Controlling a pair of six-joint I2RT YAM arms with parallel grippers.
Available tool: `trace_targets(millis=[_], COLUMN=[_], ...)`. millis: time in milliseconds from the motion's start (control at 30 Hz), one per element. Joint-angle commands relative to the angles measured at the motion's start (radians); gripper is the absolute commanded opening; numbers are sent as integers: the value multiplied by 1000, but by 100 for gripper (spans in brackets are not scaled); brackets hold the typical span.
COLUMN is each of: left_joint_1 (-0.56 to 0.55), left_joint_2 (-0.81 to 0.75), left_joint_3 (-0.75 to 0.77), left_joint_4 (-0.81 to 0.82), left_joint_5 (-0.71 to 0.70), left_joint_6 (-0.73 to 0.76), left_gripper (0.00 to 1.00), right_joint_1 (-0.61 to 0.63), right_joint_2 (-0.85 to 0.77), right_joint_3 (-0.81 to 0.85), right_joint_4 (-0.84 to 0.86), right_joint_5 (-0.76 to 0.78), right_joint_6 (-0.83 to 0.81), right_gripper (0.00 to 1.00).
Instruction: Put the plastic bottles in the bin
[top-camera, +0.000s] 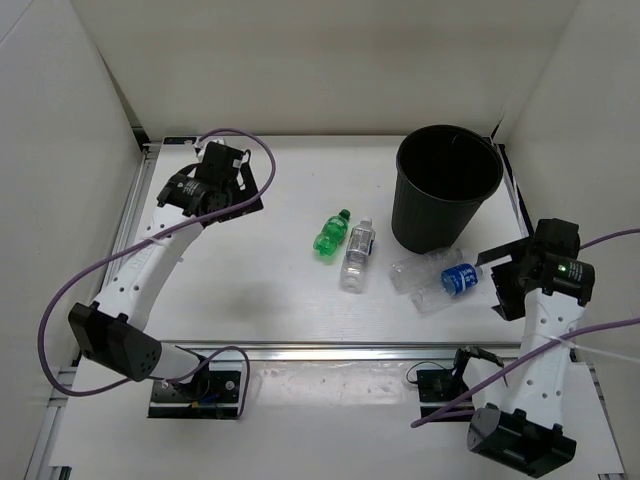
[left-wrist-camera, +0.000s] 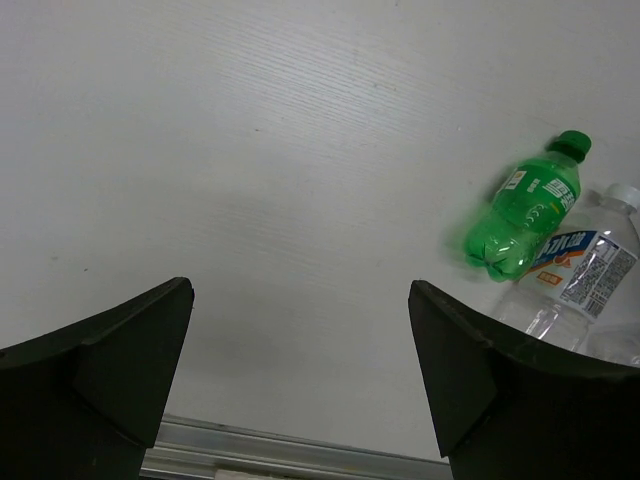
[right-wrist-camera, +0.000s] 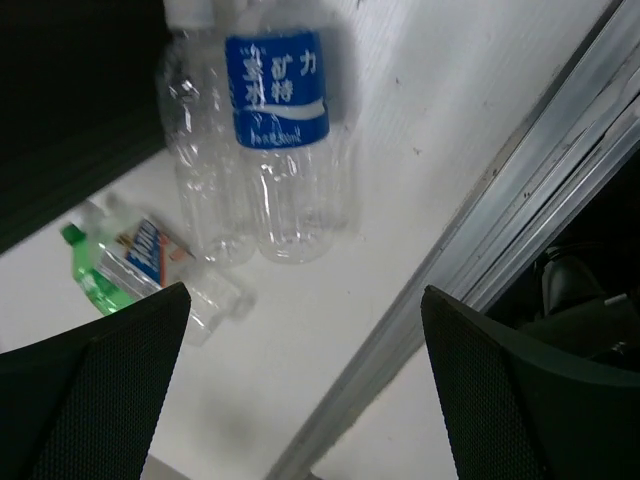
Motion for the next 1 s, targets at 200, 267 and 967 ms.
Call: trace_targets(millis=[200,267,967], left_joint_1=[12,35,81], left_joint_2=[-109,-132,-230], left_joint_3=[-43,-70,-242], left_joint_4=[-68,-68,-39], left_joint_5=[-168,-159,-82], left_joint_6=[-68,-81,-113], left_gripper=[100,100,100], right_joint_1=[-26,-26,-17], right_joint_2=[135,144,446], right_joint_3=[-221,-230,-334], right_joint_4=[40,77,466], right_joint_5=[-234,-260,-228], right_joint_6=[-120,-135,-83], right_gripper=[100,100,99])
